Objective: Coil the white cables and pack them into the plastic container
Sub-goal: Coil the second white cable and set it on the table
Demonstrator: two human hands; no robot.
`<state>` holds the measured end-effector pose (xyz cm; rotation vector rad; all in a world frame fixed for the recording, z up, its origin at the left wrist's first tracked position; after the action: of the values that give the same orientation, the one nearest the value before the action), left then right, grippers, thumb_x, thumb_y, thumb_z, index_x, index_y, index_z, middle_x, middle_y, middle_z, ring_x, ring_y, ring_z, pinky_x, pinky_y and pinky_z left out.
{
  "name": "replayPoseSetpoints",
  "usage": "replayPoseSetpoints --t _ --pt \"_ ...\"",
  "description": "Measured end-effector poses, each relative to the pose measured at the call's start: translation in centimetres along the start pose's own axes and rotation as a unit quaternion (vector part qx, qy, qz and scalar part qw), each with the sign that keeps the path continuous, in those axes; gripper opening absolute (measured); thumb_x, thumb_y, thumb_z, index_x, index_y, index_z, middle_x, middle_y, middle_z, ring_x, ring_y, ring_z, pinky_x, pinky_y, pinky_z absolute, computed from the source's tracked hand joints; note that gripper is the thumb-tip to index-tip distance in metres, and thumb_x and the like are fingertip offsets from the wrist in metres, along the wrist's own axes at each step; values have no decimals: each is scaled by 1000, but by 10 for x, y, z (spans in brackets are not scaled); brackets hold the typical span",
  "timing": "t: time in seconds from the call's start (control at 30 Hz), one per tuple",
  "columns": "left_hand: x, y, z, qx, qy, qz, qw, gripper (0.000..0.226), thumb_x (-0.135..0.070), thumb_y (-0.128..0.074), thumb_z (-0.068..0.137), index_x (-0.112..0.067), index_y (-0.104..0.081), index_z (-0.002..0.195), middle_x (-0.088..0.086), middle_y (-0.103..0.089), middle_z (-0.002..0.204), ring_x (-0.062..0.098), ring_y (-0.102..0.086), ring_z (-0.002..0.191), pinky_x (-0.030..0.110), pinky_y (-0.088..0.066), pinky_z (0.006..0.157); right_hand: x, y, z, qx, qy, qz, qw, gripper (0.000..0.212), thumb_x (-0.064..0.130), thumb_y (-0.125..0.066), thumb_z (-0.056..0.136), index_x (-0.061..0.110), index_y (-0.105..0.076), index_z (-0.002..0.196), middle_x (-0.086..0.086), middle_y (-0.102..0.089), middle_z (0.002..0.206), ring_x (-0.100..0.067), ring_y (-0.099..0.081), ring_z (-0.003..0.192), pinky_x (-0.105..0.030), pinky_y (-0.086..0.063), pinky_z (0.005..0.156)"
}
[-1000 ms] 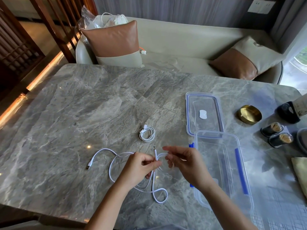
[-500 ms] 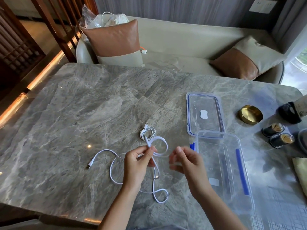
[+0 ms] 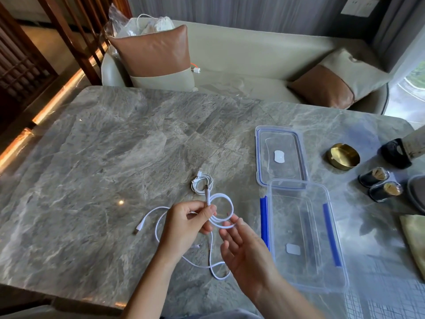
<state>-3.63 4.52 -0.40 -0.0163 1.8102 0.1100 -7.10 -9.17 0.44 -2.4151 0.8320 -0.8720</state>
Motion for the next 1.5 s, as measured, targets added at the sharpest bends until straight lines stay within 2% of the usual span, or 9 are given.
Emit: replayPoseSetpoints --t 0.23,0.47,0.57,0.63,0.77,0.93,1.0,1.17,1.5 --pt "-11 18 -4 150 54 50 986 27 -15 -66 84 -20 -69 58 -2 -58 45 9 -57 45 16 -45 46 10 9 -5 60 172 -322 929 19 13 -56 91 18 -75 91 7 -60 62 -2 -56 61 -17 -47 52" --pt "-13 21 2 273 36 121 954 22 -15 -67 83 -23 -70 63 -11 -58 55 -1 -50 57 14 -39 57 28 14 -6 159 93 -457 870 12 7 -60 89 9 -69 82 0 -59 59 -9 -57 56 -21 -50 51" --pt "-11 15 3 260 -4 134 956 11 -20 -71 78 -10 -73 75 -10 -57 83 5 -56 80 27 -44 79 42 13 -7 195 51 -458 866 10 13 -60 88 9 -66 81 -2 -62 60 -11 -61 58 -21 -51 55" --pt "-8 14 4 235 -29 138 962 30 -30 -72 73 -8 -70 93 -5 -52 114 7 -55 108 32 -40 99 49 10 -9 226 34 -459 859 11 18 -62 87 8 -66 82 -1 -62 61 -10 -61 60 -21 -52 57" --pt "-7 12 3 283 -21 91 955 73 -57 -68 66 -33 -45 131 -17 -40 145 -5 -31 135 15 -25 111 59 7 -11 283 9 -455 844 11 15 -58 86 12 -67 81 -1 -59 66 -11 -61 63 -21 -52 61" --pt "-3 6 3 272 -2 100 957 54 -62 -69 66 -32 -65 110 -10 -69 106 6 -59 107 19 -42 96 66 10 -8 290 4 -465 836 12 17 -59 86 8 -66 83 0 -60 67 -12 -62 64 -22 -52 62" --pt "-2 4 2 229 -21 94 969 51 -57 -70 69 -16 -69 99 2 -63 86 13 -56 84 29 -43 83 67 11 -5 269 20 -459 846 12 18 -60 84 8 -67 84 -2 -61 66 -12 -62 63 -21 -52 61" --pt "-1 2 -6 104 -25 101 989 21 -35 -68 80 -15 -70 73 -8 -46 58 7 -41 58 25 -34 57 67 14 0 212 82 -436 871 12 16 -60 86 6 -66 83 -2 -62 63 -10 -61 61 -22 -53 61" --pt "-5 -8 -19 97 127 -179 971 19 -31 -64 70 -16 -75 72 -4 -67 65 3 -49 50 14 -41 46 57 13 2 196 104 -394 892 12 24 -59 80 15 -68 83 -2 -60 64 -11 -61 64 -26 -56 66"
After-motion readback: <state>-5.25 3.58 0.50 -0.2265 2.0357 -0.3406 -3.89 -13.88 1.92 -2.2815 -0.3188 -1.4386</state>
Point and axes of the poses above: each hand's wrist, its own z-axis towards the middle knuckle, its own y-axis out of the back of the hand, x = y × z, the point moved 2 cm from there along z, towards the middle knuckle
